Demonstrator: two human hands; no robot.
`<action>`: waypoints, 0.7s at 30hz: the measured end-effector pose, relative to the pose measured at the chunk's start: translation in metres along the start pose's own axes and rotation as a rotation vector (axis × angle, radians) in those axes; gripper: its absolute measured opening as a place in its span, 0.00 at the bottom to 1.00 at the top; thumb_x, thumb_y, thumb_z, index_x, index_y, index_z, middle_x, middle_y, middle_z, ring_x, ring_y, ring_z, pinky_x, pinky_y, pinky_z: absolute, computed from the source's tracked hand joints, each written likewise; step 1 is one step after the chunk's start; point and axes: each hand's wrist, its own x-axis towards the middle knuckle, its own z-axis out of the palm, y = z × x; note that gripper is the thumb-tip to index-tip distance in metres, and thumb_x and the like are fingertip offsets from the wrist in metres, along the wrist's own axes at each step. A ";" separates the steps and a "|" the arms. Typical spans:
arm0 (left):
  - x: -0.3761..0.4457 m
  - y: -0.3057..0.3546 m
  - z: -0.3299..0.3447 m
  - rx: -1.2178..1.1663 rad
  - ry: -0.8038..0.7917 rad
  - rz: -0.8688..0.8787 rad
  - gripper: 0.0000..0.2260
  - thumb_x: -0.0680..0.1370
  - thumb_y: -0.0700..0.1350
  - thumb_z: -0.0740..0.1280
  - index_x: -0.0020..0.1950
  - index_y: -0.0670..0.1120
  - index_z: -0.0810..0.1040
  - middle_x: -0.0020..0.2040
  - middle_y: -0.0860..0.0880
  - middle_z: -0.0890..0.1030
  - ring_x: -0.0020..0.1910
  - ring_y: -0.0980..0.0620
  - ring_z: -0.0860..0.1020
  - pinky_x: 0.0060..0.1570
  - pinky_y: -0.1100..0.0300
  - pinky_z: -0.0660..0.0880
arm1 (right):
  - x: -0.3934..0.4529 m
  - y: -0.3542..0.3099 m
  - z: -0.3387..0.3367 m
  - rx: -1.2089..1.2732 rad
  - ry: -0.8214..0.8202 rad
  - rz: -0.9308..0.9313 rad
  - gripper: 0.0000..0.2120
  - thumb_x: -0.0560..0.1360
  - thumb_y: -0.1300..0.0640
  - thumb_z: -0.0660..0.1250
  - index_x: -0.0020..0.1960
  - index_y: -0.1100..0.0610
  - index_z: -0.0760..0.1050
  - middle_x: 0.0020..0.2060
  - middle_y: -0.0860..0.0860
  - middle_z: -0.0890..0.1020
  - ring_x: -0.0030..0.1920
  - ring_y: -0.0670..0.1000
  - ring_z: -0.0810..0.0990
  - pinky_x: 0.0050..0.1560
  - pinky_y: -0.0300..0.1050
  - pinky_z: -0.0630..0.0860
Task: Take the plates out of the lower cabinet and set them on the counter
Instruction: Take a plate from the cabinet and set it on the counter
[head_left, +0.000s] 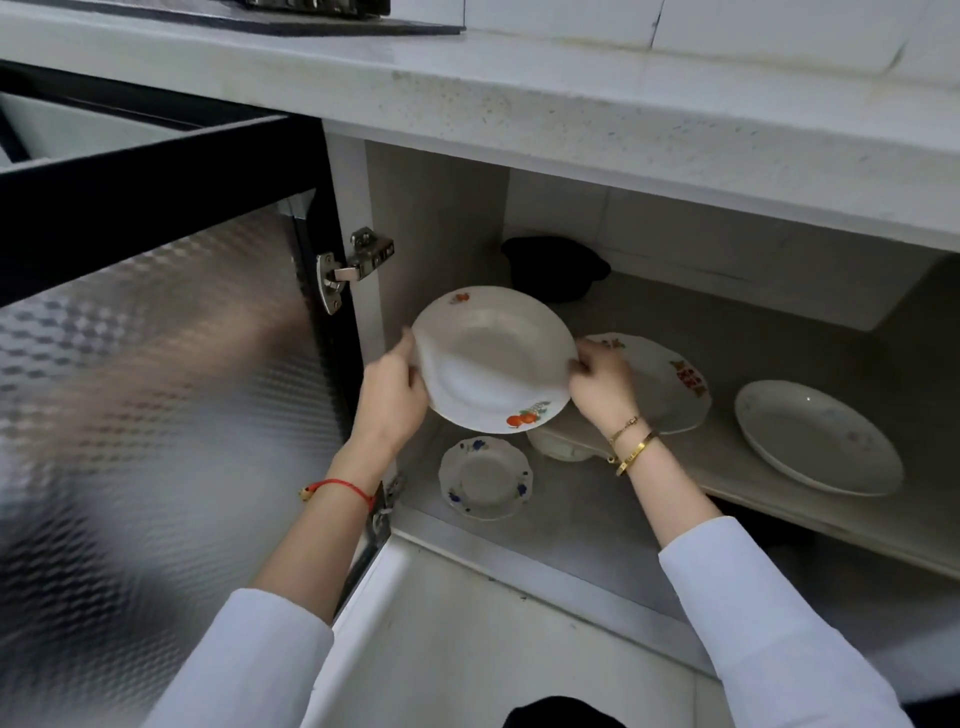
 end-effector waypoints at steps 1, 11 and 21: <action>-0.009 0.003 -0.005 -0.004 0.003 0.012 0.26 0.77 0.33 0.56 0.76 0.41 0.62 0.44 0.47 0.79 0.43 0.54 0.75 0.43 0.74 0.64 | -0.011 -0.002 -0.003 0.013 0.007 -0.002 0.12 0.74 0.66 0.58 0.46 0.59 0.79 0.42 0.54 0.83 0.43 0.52 0.79 0.43 0.43 0.73; -0.105 0.012 -0.046 -0.006 -0.060 0.022 0.25 0.77 0.33 0.55 0.75 0.46 0.66 0.42 0.43 0.81 0.43 0.49 0.77 0.39 0.73 0.64 | -0.133 -0.016 -0.019 0.194 0.102 0.066 0.15 0.73 0.68 0.59 0.51 0.58 0.81 0.42 0.44 0.83 0.49 0.48 0.83 0.55 0.46 0.78; -0.182 0.003 -0.070 -0.083 -0.092 0.050 0.26 0.75 0.32 0.57 0.66 0.56 0.74 0.36 0.43 0.74 0.37 0.50 0.68 0.40 0.72 0.67 | -0.230 -0.028 -0.036 0.266 0.105 0.075 0.14 0.74 0.64 0.61 0.52 0.52 0.81 0.39 0.34 0.81 0.43 0.34 0.79 0.44 0.23 0.73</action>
